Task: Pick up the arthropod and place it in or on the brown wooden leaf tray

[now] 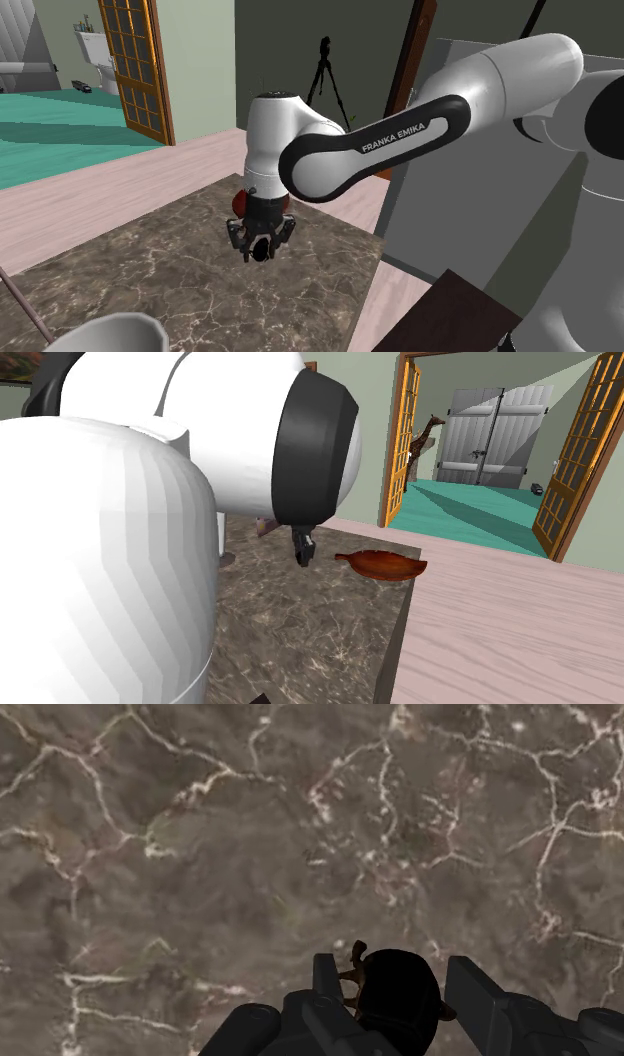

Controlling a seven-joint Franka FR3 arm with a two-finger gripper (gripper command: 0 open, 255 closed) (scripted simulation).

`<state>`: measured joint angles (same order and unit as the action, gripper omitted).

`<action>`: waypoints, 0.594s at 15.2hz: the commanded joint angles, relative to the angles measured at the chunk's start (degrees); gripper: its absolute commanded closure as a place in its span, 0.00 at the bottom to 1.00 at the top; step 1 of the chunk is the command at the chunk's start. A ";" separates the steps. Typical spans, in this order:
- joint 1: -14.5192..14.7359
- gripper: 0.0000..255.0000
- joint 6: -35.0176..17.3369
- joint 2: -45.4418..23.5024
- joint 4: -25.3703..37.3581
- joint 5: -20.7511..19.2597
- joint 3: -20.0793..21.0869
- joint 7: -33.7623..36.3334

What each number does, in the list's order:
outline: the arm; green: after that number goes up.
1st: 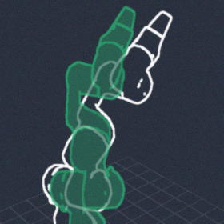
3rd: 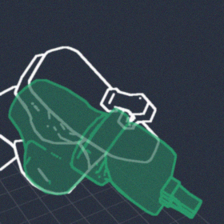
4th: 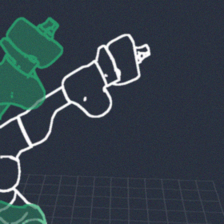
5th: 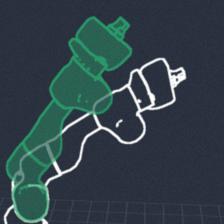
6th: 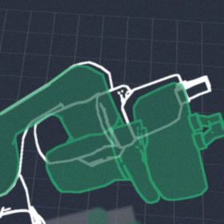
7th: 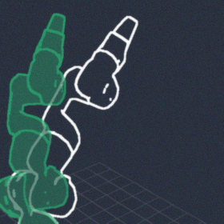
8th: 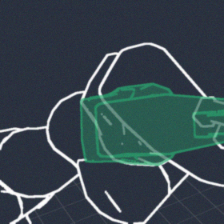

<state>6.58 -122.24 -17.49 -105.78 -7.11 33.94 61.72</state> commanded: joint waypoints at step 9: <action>-0.56 1.00 6.88 2.85 4.48 1.98 0.76 -1.00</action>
<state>6.02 -116.12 -14.93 -101.80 -5.32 34.60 60.72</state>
